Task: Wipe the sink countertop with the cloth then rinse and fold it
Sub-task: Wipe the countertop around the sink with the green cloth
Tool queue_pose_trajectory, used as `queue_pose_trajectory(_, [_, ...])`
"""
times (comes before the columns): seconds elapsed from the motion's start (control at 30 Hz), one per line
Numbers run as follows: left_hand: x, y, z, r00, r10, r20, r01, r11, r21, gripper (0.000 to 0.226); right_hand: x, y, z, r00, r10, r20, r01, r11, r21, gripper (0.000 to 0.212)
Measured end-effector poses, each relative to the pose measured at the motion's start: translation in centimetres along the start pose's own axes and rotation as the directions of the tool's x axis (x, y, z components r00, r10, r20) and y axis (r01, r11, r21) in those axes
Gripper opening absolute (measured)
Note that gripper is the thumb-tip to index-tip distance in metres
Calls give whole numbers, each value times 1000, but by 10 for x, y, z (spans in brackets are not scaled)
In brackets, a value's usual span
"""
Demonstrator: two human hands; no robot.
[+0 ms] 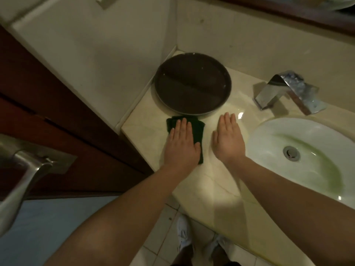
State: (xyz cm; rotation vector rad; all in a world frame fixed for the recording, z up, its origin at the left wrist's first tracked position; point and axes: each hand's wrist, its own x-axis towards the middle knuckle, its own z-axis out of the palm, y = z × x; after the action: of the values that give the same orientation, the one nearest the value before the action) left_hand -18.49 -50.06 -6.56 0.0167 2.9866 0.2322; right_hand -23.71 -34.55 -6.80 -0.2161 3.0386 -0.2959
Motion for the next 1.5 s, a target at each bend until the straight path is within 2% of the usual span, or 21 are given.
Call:
queue_pose_trajectory(0.3, [7, -118, -19, 959, -275, -69, 273, 961, -36, 69, 0, -5, 1, 1000, -12, 13, 12, 999, -31, 64])
queue_pose_trajectory(0.5, [15, -100, -19, 931, -356, -80, 349, 933, -92, 70, 3, -3, 3, 1000, 9, 13, -9, 1000, -30, 63])
queue_pose_trajectory(0.57, [8, -71, -15, 943, -324, -82, 319, 946, -63, 70, 2, -1, 4, 1000, 11, 14, -11, 999, -32, 62])
queue_pose_trajectory(0.73, [-41, 30, 10, 998, -50, -35, 50, 999, 4, 71, 6, 3, 3, 999, -21, 40, 23, 999, -35, 62])
queue_pose_trajectory(0.83, [-74, 66, 23, 999, 39, 30, -39, 999, -21, 73, 3, 5, 1, 997, -44, 58, 46, 999, -26, 61])
queue_pose_trajectory(0.97, [-105, 65, 32, 996, 73, 51, -67, 993, -101, 75, 1, 4, 0, 997, -53, 64, 55, 998, -19, 62])
queue_pose_trajectory(1.13, [-131, 46, 32, 995, 85, 46, -81, 993, -84, 73, 2, -1, 1, 999, -30, 39, 31, 999, -18, 62])
queue_pose_trajectory(1.23, [-125, 25, 25, 999, -4, 43, 10, 990, -139, 74, -2, -3, 3, 998, -34, 54, 35, 999, -19, 62])
queue_pose_trajectory(1.3, [-101, 2, 15, 994, -106, 15, 107, 988, -109, 75, 0, -2, 2, 999, -36, 40, 37, 999, -24, 62])
queue_pose_trajectory(1.4, [-57, -43, 2, 963, -266, -43, 264, 963, -59, 73, -2, 0, 3, 998, -27, 52, 29, 999, -27, 62])
queue_pose_trajectory(1.5, [-18, -77, -6, 927, -370, -67, 367, 929, -58, 72, -3, -2, 4, 998, -30, 49, 31, 999, -22, 62])
